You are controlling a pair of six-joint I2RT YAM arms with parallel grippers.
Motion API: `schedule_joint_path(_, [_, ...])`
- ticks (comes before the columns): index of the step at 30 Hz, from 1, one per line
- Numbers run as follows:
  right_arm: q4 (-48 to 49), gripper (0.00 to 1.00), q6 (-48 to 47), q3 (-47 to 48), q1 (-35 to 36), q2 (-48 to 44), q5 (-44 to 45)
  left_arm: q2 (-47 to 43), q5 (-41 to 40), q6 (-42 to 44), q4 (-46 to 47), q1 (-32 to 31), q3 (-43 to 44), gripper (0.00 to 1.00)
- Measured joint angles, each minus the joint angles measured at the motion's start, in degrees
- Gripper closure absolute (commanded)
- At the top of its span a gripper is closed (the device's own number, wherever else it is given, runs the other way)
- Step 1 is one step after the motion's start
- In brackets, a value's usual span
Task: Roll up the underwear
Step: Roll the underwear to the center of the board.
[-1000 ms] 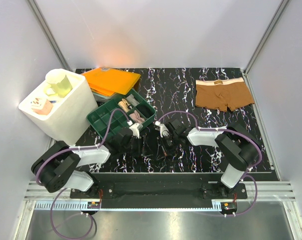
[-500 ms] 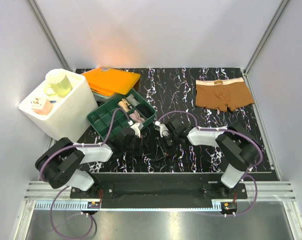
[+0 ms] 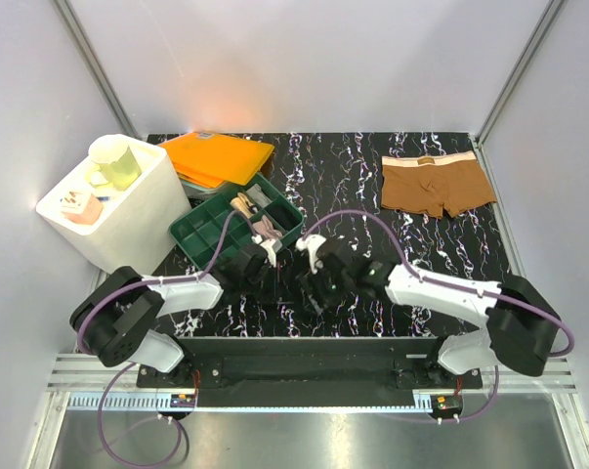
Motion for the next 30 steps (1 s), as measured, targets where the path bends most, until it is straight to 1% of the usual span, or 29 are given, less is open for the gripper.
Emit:
schedule_joint_path(3, [2.2,0.39,-1.8,-0.3,7.1,-1.9,4.1,0.1,1.4,0.8,-2.7,0.0,1.0,1.00])
schedule_joint_path(5, [4.5,0.40,-2.8,-0.9,10.4,-2.4,5.6,0.2,2.4,1.4,-4.4,0.0,1.6,1.00])
schedule_joint_path(10, [9.2,0.44,-4.5,-1.9,16.2,-0.6,8.4,0.7,4.6,2.9,-7.7,0.0,2.8,1.00])
schedule_joint_path(16, [11.3,0.44,-5.5,-2.3,17.9,5.4,11.1,0.9,6.1,3.8,-9.9,0.2,3.4,1.00])
schedule_joint_path(23, [12.2,0.43,-5.4,-3.9,18.4,6.9,14.6,0.9,6.8,4.3,-11.8,0.3,3.9,1.00])
schedule_joint_path(30, [12.7,0.45,-4.9,-4.5,18.5,8.4,15.5,0.9,7.0,4.5,-12.3,0.4,4.0,1.00])
